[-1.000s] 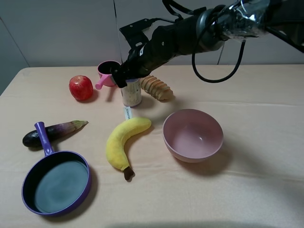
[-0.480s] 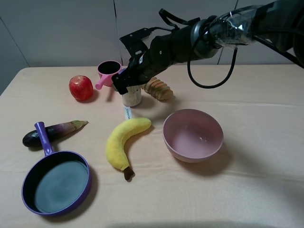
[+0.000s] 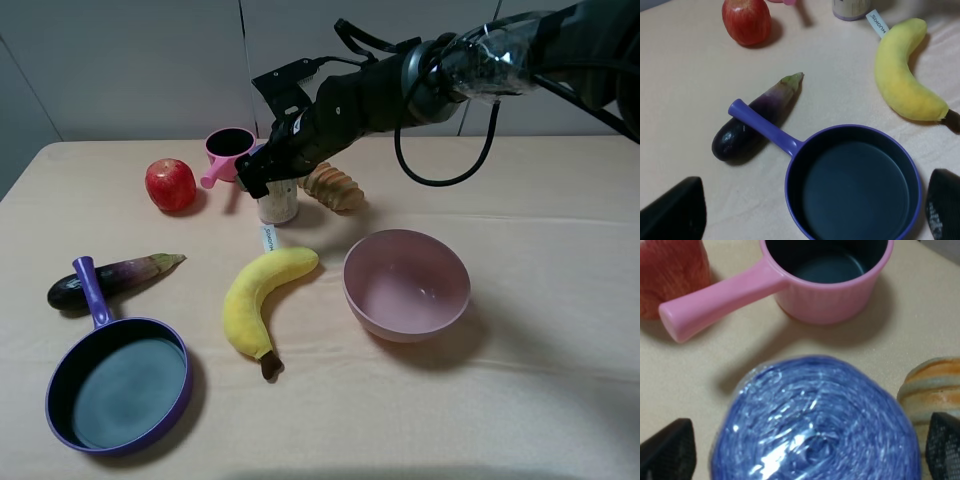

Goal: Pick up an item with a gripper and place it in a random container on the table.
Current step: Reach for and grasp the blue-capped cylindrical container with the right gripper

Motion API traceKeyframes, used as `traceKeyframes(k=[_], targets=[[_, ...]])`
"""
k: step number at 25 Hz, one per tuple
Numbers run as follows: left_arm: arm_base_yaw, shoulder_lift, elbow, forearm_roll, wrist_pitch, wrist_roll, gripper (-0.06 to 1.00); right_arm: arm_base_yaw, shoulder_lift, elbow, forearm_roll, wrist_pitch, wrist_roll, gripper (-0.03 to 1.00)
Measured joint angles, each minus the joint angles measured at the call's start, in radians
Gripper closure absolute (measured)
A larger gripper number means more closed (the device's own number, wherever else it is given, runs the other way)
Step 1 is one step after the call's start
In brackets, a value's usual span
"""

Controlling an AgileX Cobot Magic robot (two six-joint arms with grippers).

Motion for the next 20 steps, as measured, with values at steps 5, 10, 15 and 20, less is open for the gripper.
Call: traceKeyframes(k=[5,10,15,20], targets=[[0.0,0.0,0.0,0.0,0.0,0.0,0.06,0.0,0.0,0.0,-0.001,0.0,0.0,0.28],[0.0,0.0,0.0,0.0,0.0,0.0,0.06,0.0,0.0,0.0,-0.001,0.0,0.0,0.39],[0.0,0.0,0.0,0.0,0.0,0.0,0.06,0.0,0.0,0.0,-0.001,0.0,0.0,0.51],[0.0,0.0,0.0,0.0,0.0,0.0,0.06,0.0,0.0,0.0,-0.001,0.0,0.0,0.51]])
